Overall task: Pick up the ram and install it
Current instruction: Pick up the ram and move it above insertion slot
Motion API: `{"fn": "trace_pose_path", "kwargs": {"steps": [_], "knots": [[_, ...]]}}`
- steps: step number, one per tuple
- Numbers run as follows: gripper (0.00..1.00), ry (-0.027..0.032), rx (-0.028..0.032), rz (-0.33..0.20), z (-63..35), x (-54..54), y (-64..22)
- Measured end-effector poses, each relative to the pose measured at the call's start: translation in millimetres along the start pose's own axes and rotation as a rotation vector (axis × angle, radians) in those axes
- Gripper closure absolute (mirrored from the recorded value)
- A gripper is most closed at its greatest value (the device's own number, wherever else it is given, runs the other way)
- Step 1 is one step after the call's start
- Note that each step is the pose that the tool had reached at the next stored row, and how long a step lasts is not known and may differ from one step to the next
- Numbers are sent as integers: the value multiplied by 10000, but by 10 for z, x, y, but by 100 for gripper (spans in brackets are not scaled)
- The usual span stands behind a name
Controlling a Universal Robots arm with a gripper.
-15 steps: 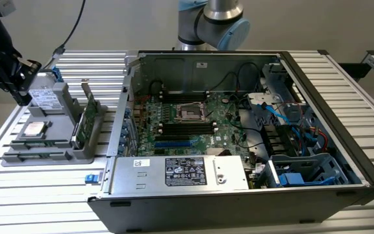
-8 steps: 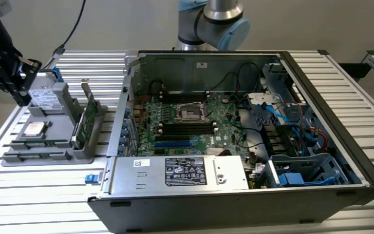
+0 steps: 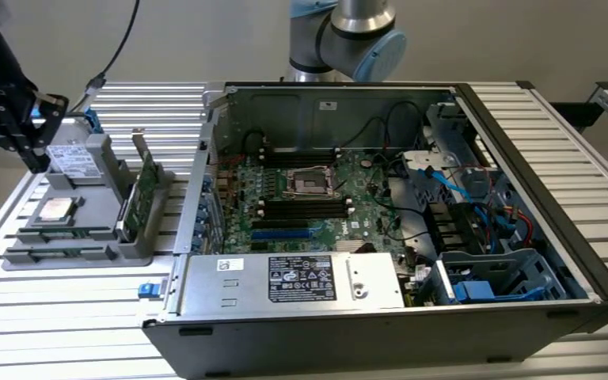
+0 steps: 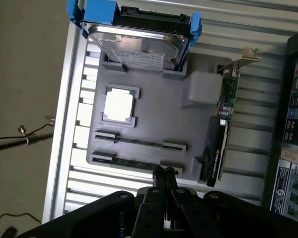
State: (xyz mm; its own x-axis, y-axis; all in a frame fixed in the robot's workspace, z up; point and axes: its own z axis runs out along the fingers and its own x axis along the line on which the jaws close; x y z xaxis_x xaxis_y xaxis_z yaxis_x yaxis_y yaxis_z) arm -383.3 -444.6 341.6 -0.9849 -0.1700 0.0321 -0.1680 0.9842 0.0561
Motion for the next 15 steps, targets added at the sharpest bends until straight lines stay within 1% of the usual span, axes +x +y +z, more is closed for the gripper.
{"fn": "trace_pose_path", "kwargs": {"steps": [2,4,5,8,10,11,15], "knots": [[90,13,-26,-349,5,0,0],[90,24,-67,-721,11,0,-1],[90,27,-98,-898,15,-1,-1],[90,31,-221,-1457,20,-1,-1],[90,40,-278,-1818,23,-1,-1],[90,51,-289,-2008,24,0,0],[90,104,-270,-2733,34,-1,-2]]}}
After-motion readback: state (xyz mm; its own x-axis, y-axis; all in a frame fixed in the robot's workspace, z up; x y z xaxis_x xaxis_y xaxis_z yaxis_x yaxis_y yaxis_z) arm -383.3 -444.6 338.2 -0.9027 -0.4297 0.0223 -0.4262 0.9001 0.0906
